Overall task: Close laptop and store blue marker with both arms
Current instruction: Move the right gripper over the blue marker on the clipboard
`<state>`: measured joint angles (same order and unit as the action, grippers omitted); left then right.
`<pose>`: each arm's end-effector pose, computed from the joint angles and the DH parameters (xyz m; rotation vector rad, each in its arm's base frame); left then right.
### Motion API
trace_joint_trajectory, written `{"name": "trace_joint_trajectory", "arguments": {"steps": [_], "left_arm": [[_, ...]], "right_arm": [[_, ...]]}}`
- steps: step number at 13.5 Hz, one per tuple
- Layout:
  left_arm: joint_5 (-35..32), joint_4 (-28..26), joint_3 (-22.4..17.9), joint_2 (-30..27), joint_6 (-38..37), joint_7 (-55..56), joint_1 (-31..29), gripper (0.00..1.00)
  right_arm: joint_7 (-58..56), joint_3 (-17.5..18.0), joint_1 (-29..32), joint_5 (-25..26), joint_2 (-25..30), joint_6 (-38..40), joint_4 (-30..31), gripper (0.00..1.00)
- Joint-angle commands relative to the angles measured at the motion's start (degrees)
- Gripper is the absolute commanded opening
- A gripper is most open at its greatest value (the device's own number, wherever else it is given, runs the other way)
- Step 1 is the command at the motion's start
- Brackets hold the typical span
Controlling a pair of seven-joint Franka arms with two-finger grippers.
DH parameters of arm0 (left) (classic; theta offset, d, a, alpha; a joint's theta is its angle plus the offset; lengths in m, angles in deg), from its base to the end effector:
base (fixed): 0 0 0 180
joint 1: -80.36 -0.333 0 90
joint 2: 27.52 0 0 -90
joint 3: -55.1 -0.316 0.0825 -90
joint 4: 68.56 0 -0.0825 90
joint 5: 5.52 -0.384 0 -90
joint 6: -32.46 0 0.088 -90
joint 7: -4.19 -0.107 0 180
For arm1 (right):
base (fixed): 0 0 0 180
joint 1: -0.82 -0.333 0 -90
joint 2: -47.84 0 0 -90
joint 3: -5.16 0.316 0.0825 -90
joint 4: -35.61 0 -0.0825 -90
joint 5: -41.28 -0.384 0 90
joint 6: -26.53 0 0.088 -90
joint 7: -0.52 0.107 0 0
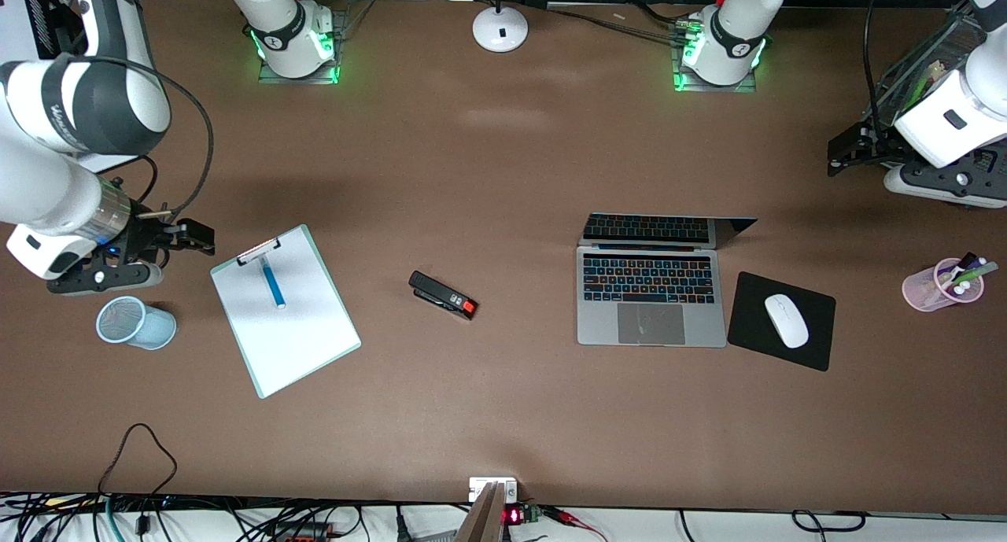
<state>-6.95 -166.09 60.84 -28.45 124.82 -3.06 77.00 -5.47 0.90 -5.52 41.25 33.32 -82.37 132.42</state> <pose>0.5478 -0.0206 0.5749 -3.1048 0.2645 0.1171 0.6296 0.0265 0.4452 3.1162 0.2226 -0.0661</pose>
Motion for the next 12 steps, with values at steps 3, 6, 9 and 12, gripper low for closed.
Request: {"name": "trace_joint_trajectory", "arguments": {"steps": [3, 6, 9, 12], "left_arm": [[1.0, 1.6, -0.1, 1.0, -1.6, 0.7, -0.1, 1.0], [0.6, 1.6, -0.1, 1.9, -3.6, 0.5, -0.1, 1.0], [0.6, 1.6, -0.2, 3.7, -4.8, 0.1, -0.2, 1.0], [0.6, 1.6, -0.1, 3.9, -5.3, 0.6, 0.0, 0.93]], "right_arm": [[-2.6, -0.2, -0.2, -0.6, -2.0, -1.9, 0.1, 1.0], [-2.7, -0.1, -0.2, -0.5, -3.3, -2.2, 0.1, 1.0], [-5.8, -0.1, -0.1, -0.7, -4.5, -3.3, 0.1, 1.0], [-7.0, -0.1, 0.2, -0.7, -6.2, -4.4, 0.1, 1.0]]}}
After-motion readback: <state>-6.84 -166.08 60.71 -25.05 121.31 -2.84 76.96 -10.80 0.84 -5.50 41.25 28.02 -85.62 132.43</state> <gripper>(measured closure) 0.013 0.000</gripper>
